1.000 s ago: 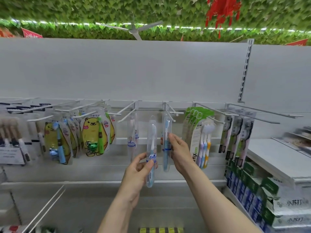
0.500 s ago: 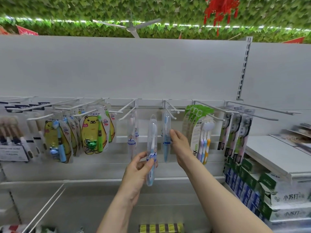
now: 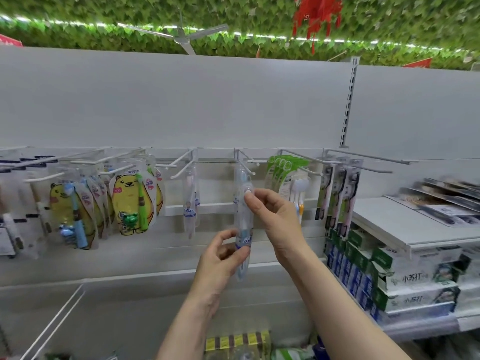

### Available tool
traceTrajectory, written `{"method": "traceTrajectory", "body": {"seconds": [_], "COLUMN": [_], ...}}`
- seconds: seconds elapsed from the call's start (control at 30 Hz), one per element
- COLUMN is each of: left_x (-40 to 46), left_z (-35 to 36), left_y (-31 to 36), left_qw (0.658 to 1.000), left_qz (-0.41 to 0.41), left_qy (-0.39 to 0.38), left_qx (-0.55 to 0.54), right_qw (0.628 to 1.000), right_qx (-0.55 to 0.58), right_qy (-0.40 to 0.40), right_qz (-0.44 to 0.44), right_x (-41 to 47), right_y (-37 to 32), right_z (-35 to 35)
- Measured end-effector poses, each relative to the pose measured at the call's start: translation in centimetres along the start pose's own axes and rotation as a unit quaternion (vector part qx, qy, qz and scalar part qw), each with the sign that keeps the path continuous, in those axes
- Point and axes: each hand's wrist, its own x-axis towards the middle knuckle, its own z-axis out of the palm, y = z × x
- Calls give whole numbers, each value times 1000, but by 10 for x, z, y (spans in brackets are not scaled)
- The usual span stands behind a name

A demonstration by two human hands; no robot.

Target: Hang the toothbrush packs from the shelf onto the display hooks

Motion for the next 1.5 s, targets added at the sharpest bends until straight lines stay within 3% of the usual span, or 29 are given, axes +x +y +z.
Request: {"method": "traceTrajectory", "body": {"seconds": [0.57,1.5], "left_x": [17,123], "left_z": [12,5], "left_y": [-11,-43], "left_qw": [998,999], "left_qz": [-14,-2], "left_qy": [-13,33], "left_qx": [-55,41], "right_qw": [997,993], "right_qx": [-46,-106], "right_qy": [52,9], "right_qz": [28,45], "right_x": [35,102], "right_y": [15,63], "right_z": [-6,-19]}}
